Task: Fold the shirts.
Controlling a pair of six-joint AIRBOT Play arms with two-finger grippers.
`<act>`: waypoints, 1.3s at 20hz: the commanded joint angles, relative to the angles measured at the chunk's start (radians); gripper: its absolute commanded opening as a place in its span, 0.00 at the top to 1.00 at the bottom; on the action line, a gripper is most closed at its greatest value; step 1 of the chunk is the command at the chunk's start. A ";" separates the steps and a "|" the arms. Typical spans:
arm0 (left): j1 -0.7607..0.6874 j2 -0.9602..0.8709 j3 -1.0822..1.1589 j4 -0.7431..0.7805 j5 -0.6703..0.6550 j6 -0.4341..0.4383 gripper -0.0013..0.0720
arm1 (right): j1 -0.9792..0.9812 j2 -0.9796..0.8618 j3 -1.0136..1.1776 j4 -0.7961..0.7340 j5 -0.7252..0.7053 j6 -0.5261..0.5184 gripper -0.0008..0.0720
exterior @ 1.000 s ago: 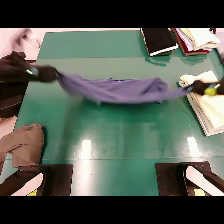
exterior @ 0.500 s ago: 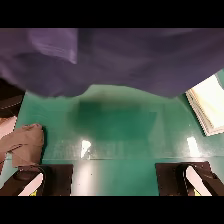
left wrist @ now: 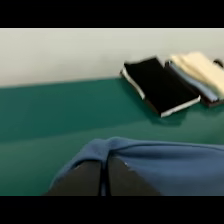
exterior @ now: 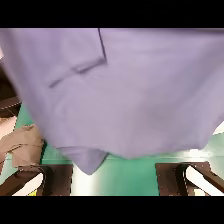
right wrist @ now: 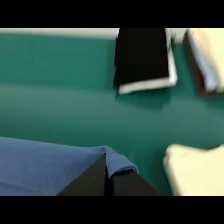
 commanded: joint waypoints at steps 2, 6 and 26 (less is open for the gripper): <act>0.000 -0.229 -0.206 -0.008 -0.037 -0.010 0.95 | 0.084 -0.200 -0.228 -0.081 0.043 0.008 0.96; 0.000 -0.488 -0.246 -0.016 -0.019 0.001 0.95 | 0.168 -0.425 -0.344 -0.156 -0.051 0.008 0.96; 0.056 -0.608 -0.401 -0.012 -0.093 0.021 0.67 | 0.158 -0.471 -0.533 -0.128 -0.138 -0.030 0.95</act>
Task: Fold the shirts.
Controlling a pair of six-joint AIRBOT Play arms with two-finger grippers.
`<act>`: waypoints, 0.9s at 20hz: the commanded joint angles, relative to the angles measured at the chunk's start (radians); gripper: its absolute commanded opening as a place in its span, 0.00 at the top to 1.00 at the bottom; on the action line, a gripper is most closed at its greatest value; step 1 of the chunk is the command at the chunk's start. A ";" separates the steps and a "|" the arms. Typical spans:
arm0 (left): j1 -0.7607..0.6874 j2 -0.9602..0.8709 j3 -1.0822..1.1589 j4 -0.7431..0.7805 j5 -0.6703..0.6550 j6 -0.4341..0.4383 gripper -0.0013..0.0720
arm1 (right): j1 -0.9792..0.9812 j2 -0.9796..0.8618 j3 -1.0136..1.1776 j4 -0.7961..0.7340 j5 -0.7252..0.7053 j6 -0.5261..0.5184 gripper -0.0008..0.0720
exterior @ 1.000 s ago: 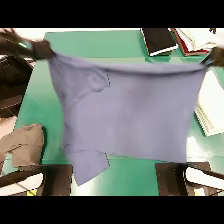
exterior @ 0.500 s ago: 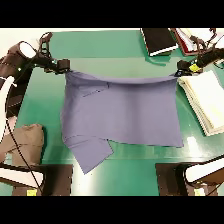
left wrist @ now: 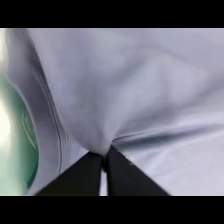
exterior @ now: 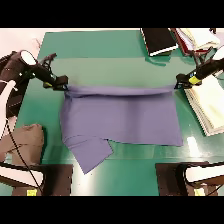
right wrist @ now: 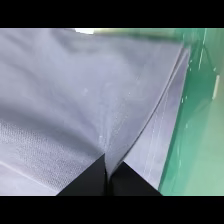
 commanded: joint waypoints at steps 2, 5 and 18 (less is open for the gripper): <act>-0.006 0.002 -0.087 -0.002 0.039 -0.042 0.17 | -0.001 0.060 -0.145 0.002 -0.105 0.012 0.35; -0.005 0.076 -0.089 0.027 -0.013 -0.045 0.17 | -0.019 0.115 -0.137 0.009 -0.063 0.023 0.33; -0.005 0.817 -0.982 -0.027 -0.087 -0.183 0.17 | -0.001 0.433 -0.352 0.011 -0.138 0.022 0.38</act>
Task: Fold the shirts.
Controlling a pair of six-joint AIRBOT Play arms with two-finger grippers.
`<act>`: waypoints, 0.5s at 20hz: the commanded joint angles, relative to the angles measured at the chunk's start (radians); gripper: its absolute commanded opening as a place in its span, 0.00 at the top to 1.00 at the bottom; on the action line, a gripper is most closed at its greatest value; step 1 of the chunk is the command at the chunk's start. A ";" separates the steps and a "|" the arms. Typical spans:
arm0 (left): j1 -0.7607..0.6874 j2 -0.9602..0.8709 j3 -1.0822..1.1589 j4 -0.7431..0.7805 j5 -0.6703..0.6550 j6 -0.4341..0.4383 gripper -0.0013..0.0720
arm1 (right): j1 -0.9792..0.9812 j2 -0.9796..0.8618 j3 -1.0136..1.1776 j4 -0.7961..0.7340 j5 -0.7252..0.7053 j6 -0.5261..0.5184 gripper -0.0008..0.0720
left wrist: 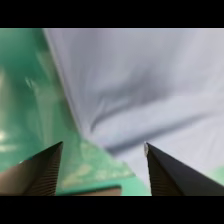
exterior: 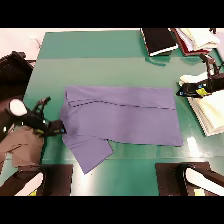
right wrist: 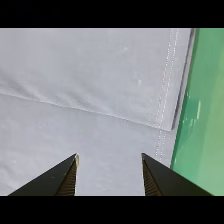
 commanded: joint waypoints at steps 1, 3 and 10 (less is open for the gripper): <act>-0.008 0.132 -0.179 -0.090 -0.013 -0.037 0.17 | 0.002 0.022 -0.019 0.001 -0.013 0.000 0.38; -0.070 0.133 -0.219 -0.115 0.018 -0.048 0.17 | 0.002 0.022 -0.019 0.001 -0.012 0.000 0.38; -0.284 0.132 -0.243 -0.142 0.193 -0.174 0.17 | 0.002 0.023 -0.019 0.001 -0.002 0.000 0.38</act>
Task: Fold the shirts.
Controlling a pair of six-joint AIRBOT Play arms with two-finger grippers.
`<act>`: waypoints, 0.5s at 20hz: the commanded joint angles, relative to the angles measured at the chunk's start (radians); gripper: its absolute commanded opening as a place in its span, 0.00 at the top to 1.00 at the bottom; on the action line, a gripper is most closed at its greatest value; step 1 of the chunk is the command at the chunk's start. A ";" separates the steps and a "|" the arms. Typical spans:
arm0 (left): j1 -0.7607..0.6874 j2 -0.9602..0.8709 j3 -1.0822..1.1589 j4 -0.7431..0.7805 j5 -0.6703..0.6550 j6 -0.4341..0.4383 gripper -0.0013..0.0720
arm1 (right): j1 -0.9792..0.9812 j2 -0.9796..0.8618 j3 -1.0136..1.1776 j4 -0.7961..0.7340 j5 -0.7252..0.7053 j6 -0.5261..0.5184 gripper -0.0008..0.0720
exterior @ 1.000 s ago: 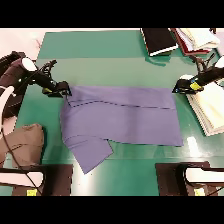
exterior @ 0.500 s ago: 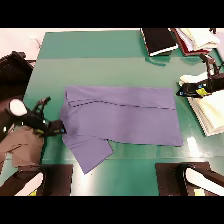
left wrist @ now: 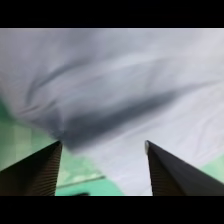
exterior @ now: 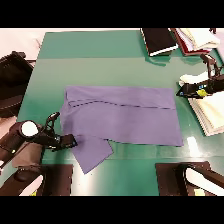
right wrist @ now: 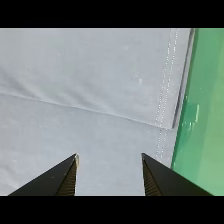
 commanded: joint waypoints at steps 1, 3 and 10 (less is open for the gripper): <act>-0.083 0.005 -0.017 -0.016 0.070 -0.055 0.17 | 0.001 0.001 0.000 0.000 0.007 0.000 0.38; -0.106 0.005 -0.020 -0.039 0.083 -0.064 0.17 | 0.001 0.001 0.000 0.000 0.013 0.000 0.38; -0.111 0.005 0.037 -0.013 0.096 -0.043 0.95 | -0.142 0.002 -0.062 -0.027 0.193 -0.023 0.38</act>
